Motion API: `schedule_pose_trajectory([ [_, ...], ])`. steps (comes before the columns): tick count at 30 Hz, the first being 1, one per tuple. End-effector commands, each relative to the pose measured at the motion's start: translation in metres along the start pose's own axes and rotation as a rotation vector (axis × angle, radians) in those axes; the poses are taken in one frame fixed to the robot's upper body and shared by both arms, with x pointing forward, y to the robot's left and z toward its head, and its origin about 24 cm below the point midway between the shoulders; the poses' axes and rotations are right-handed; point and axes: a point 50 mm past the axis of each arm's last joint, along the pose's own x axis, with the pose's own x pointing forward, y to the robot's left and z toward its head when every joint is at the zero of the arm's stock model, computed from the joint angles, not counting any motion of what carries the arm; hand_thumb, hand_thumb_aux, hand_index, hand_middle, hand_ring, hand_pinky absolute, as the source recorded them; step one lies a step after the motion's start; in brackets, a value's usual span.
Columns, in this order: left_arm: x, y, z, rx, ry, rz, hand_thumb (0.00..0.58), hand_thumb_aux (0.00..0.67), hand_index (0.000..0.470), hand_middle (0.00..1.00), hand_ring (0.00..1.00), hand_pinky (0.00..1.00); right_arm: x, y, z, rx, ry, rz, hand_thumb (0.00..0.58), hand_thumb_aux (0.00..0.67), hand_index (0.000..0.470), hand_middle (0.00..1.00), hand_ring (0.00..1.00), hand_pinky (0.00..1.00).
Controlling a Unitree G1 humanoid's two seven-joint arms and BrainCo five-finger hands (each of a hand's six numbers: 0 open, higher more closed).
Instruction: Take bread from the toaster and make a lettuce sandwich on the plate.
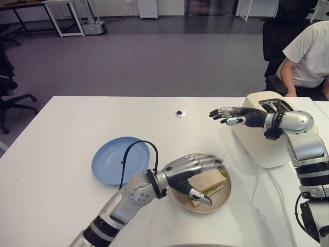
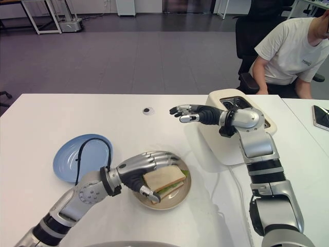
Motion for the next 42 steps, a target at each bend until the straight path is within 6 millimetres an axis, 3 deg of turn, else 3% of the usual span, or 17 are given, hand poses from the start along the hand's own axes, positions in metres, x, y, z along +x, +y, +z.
schedule_pose_trajectory([
  [1,-0.005,0.031,0.012,-0.111,-0.084,0.209,0.000,0.000,0.000,0.00,0.00,0.00,-0.003,0.000,0.017,0.043,-0.099,-0.013,0.000,0.000,0.000,0.00,0.00,0.00],
  [3,-0.007,0.036,0.018,-0.245,-0.135,0.235,0.000,0.000,0.000,0.00,0.00,0.00,-0.008,0.010,0.023,0.108,-0.137,0.067,0.000,0.000,0.000,0.00,0.00,0.00],
  [4,-0.008,0.032,0.019,-0.323,-0.141,0.187,0.148,0.092,0.065,1.00,1.00,1.00,-0.013,0.019,0.025,0.146,-0.152,0.144,0.516,0.447,0.313,1.00,1.00,1.00],
  [5,-0.011,0.021,0.017,-0.393,-0.115,0.087,0.580,0.670,0.470,1.00,1.00,1.00,-0.021,0.037,0.027,0.188,-0.159,0.281,0.580,0.670,0.470,1.00,1.00,1.00],
  [8,-0.028,-0.015,0.010,-0.567,0.005,-0.190,0.580,0.670,0.470,1.00,1.00,1.00,-0.048,0.092,0.030,0.306,-0.146,0.657,0.580,0.670,0.470,1.00,1.00,1.00],
  [10,-0.038,-0.036,0.009,-0.677,0.076,-0.327,0.580,0.670,0.470,1.00,1.00,1.00,-0.061,0.119,0.026,0.369,-0.112,0.801,0.580,0.670,0.470,1.00,1.00,1.00],
  [15,-0.061,-0.080,0.003,-0.793,0.254,-0.577,0.580,0.670,0.470,1.00,1.00,1.00,-0.070,0.171,-0.006,0.434,0.070,0.943,0.580,0.670,0.470,1.00,1.00,1.00],
  [22,-0.069,-0.102,-0.011,-0.701,0.394,-0.679,0.580,0.670,0.470,1.00,1.00,1.00,-0.067,0.223,-0.055,0.389,0.280,0.961,0.580,0.670,0.470,1.00,1.00,1.00],
  [26,-0.059,-0.102,-0.026,-0.579,0.394,-0.609,0.580,0.670,0.470,1.00,1.00,1.00,-0.053,0.235,-0.069,0.378,0.296,0.867,0.580,0.670,0.470,1.00,1.00,1.00],
  [32,-0.049,-0.099,-0.044,-0.487,0.384,-0.487,0.580,0.670,0.470,1.00,1.00,1.00,-0.029,0.222,-0.093,0.388,0.329,0.623,0.580,0.670,0.470,1.00,1.00,1.00],
  [33,-0.046,-0.097,-0.050,-0.461,0.388,-0.457,0.580,0.670,0.470,0.65,0.65,0.65,-0.025,0.220,-0.097,0.391,0.338,0.583,0.580,0.670,0.470,1.00,1.00,1.00],
  [34,-0.044,-0.098,-0.057,-0.455,0.394,-0.428,0.580,0.670,0.470,0.64,0.64,0.64,-0.020,0.217,-0.102,0.388,0.349,0.541,0.580,0.670,0.470,1.00,1.00,1.00],
  [42,-0.023,-0.102,-0.106,-0.430,0.459,-0.271,0.580,0.670,0.470,0.69,0.69,0.69,0.009,0.202,-0.134,0.386,0.419,0.292,0.580,0.670,0.470,1.00,1.00,1.00],
])
